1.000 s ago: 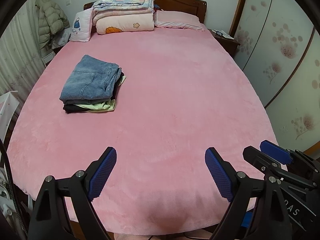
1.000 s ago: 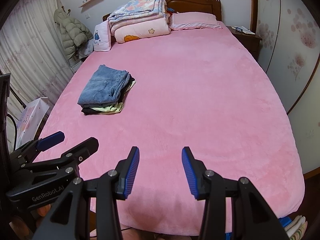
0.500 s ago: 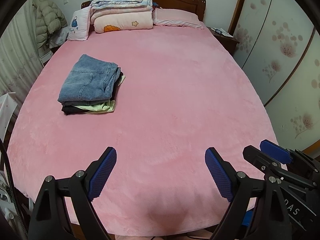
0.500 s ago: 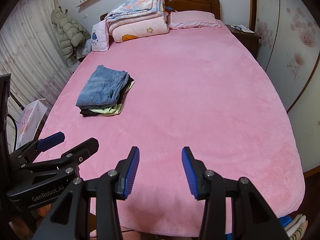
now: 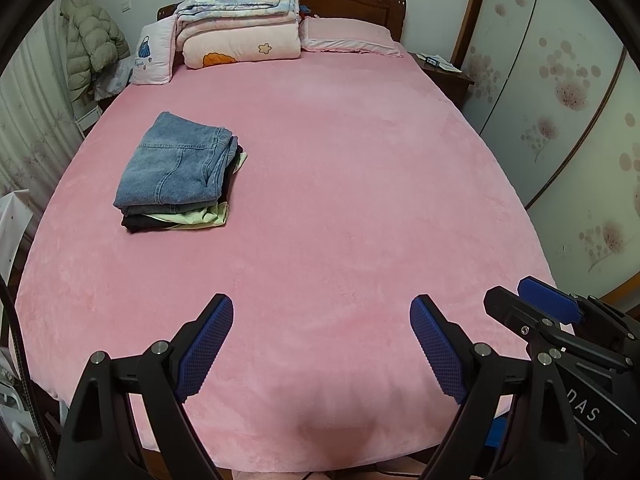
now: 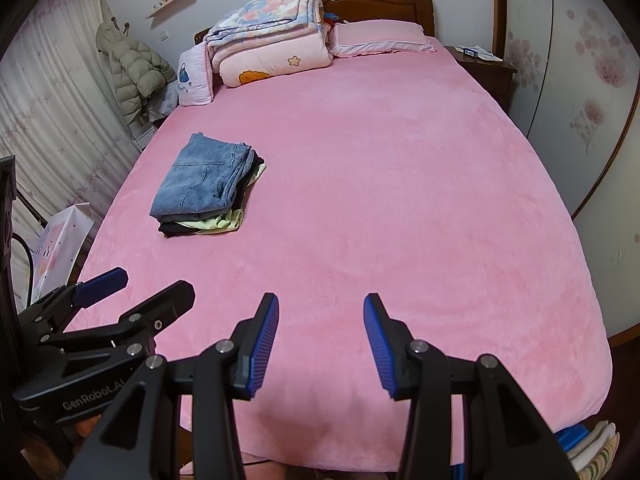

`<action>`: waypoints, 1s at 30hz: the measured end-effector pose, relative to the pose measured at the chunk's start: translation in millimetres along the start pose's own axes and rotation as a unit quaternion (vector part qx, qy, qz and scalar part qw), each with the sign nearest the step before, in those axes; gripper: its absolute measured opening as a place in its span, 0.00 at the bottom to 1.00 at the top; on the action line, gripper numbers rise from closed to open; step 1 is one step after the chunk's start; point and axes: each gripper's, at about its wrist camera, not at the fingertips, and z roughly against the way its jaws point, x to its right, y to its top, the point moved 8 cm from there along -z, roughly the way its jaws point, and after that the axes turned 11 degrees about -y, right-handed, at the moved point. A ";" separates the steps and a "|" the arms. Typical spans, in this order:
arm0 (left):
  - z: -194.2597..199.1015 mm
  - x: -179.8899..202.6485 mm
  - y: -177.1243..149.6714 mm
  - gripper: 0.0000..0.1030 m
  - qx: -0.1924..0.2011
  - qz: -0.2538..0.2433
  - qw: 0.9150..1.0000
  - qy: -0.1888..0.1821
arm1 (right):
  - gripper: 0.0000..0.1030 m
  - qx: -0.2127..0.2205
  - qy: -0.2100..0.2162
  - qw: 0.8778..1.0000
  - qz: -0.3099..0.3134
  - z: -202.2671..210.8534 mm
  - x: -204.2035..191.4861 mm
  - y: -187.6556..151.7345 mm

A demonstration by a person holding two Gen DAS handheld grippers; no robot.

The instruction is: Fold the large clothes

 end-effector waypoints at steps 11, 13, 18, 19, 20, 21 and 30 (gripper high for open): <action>0.4 -0.2 -1.1 0.87 -0.005 -0.003 1.000 0.000 | 0.43 0.002 0.002 1.000 -0.011 0.8 -2.5 -3.2; 0.5 -0.3 -0.6 0.87 -0.004 -0.004 1.000 0.001 | 0.43 0.003 0.003 1.000 -0.013 2.0 -2.5 -5.1; 2.0 -1.2 -0.9 0.87 -0.003 -0.005 1.000 0.001 | 0.43 0.006 0.003 1.000 -0.012 4.3 -4.0 -6.5; 2.3 -0.8 -1.0 0.87 -0.003 -0.005 1.000 0.001 | 0.43 0.006 0.003 1.000 -0.012 4.6 -4.3 -6.7; 3.1 -0.7 -1.5 0.87 -0.002 -0.004 1.000 0.001 | 0.43 0.007 0.004 1.000 -0.012 5.0 -4.6 -7.0; 3.3 -0.4 -2.1 0.87 -0.002 -0.004 1.000 0.001 | 0.43 0.007 0.004 1.000 -0.012 5.4 -5.0 -7.5; 6.2 0.1 -10.3 0.87 -0.001 0.003 1.000 0.006 | 0.43 0.005 0.006 1.000 -0.005 8.9 -9.1 -14.2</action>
